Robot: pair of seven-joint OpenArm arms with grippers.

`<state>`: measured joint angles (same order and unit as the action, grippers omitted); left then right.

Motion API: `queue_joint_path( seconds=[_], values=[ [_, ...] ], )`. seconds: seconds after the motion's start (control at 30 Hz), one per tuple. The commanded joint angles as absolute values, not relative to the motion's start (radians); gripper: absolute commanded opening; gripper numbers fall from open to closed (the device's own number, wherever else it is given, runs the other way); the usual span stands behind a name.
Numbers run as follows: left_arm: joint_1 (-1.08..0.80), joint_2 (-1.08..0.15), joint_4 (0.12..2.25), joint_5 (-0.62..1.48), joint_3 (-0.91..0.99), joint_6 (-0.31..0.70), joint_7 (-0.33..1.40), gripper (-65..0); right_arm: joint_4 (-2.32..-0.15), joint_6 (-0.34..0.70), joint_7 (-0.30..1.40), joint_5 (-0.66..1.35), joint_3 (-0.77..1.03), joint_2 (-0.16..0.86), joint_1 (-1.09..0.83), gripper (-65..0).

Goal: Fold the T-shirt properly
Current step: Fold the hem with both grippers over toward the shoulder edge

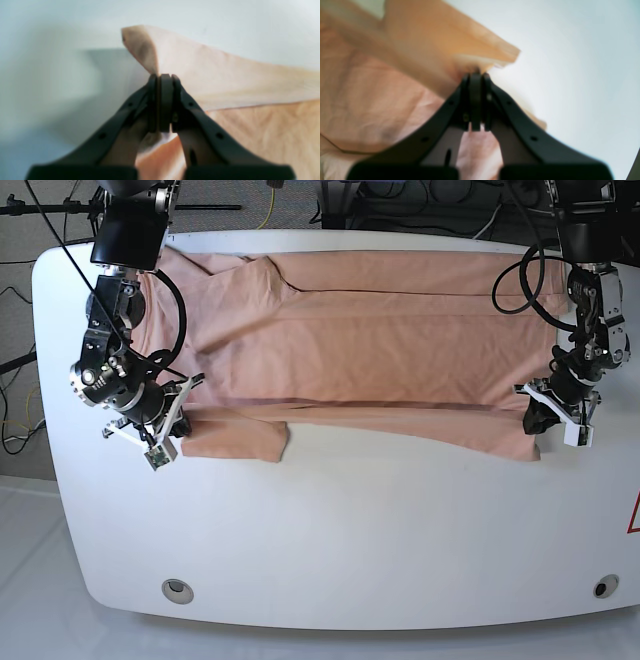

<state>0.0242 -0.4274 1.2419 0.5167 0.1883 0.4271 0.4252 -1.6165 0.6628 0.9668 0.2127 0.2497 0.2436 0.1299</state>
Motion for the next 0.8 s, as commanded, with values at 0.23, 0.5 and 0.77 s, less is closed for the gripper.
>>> queue_joint_path(
  seconds=[0.23, 0.5, 0.77],
  values=[
    [-0.006, -0.476, 1.303, 0.53, 0.207, 0.425, 0.402, -65.0, -1.647, 0.667, 0.964, 0.217, 0.266, 0.258, 0.122, -65.0],
    [-0.051, -0.491, 1.345, 0.53, 0.223, 0.424, 0.404, -65.0, -1.682, 0.669, 0.985, 0.202, 0.26, 0.259, 0.091, -65.0],
    [-0.081, -0.481, 1.367, 0.524, 0.249, 0.426, 0.419, -65.0, -1.782, 0.675, 1.053, 0.206, 0.266, 0.261, 0.045, -65.0]
  ],
)
